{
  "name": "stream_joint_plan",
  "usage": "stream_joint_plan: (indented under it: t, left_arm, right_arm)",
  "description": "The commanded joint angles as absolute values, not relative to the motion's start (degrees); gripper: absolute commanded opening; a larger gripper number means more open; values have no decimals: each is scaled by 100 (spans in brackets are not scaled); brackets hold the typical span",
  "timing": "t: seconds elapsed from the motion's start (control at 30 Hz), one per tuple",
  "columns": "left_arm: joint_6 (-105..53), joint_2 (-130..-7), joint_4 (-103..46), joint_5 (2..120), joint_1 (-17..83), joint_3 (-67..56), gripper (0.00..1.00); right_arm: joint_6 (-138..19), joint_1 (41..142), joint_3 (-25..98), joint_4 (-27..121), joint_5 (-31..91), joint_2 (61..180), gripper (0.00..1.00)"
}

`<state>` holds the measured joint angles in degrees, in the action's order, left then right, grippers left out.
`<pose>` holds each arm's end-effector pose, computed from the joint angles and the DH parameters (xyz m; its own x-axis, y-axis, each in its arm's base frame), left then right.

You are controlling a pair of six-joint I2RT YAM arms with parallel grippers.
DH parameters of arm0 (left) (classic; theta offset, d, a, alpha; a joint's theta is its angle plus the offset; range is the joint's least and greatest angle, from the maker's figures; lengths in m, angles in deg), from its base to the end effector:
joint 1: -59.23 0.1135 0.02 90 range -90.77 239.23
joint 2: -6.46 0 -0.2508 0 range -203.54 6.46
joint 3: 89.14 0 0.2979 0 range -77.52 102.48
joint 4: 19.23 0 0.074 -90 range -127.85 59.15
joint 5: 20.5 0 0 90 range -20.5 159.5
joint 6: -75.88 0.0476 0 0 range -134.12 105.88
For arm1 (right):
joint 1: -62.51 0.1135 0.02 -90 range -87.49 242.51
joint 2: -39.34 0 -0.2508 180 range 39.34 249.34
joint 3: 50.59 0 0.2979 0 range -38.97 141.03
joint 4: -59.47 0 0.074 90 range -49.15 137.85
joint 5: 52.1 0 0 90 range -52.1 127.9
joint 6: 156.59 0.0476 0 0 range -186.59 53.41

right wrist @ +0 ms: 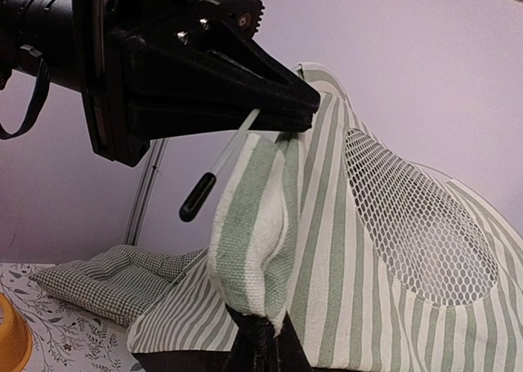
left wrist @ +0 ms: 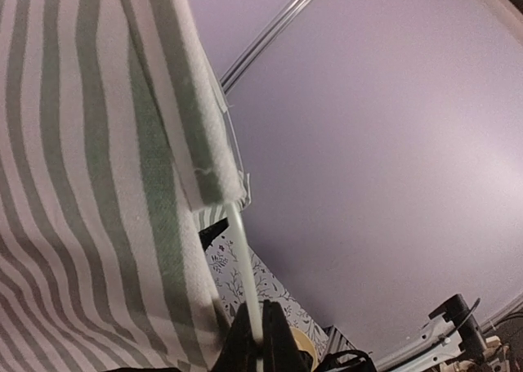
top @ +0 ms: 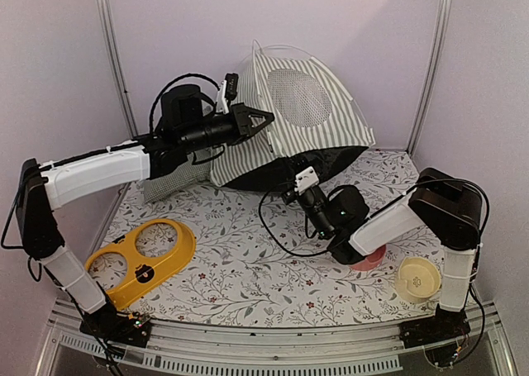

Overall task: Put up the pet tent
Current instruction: Insert the tent pole into the pole socket of the pet tent.

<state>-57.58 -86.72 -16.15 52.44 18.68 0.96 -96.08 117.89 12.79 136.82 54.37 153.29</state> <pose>0.3335 -0.3037 0.3479 -0.5808 -0.3685 -0.7259 0.6129 0.3888 -0.6878 0.2485 0.3362 0.1665 0.5405 -0.0480 -0.8400 -0.4357 0.8381 -0.3283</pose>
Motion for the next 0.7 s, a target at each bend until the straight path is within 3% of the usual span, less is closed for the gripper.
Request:
stream_joint_plan:
  t: [0.0, 0.33, 0.67]
  left_arm:
    - [-5408, -8183, 590, 5902, 2469, 664, 0]
    - [-5157, -8606, 220, 5758, 2484, 894, 0]
    - [-4613, -9201, -878, 5836, 2452, 1674, 0]
  right_arm:
    - [-9503, 11851, 1013, 13720, 5229, 15572, 0]
    - [-8283, 11103, 1786, 11843, 3577, 15201, 0]
    - [-8244, 11014, 2347, 11147, 3284, 15321, 6]
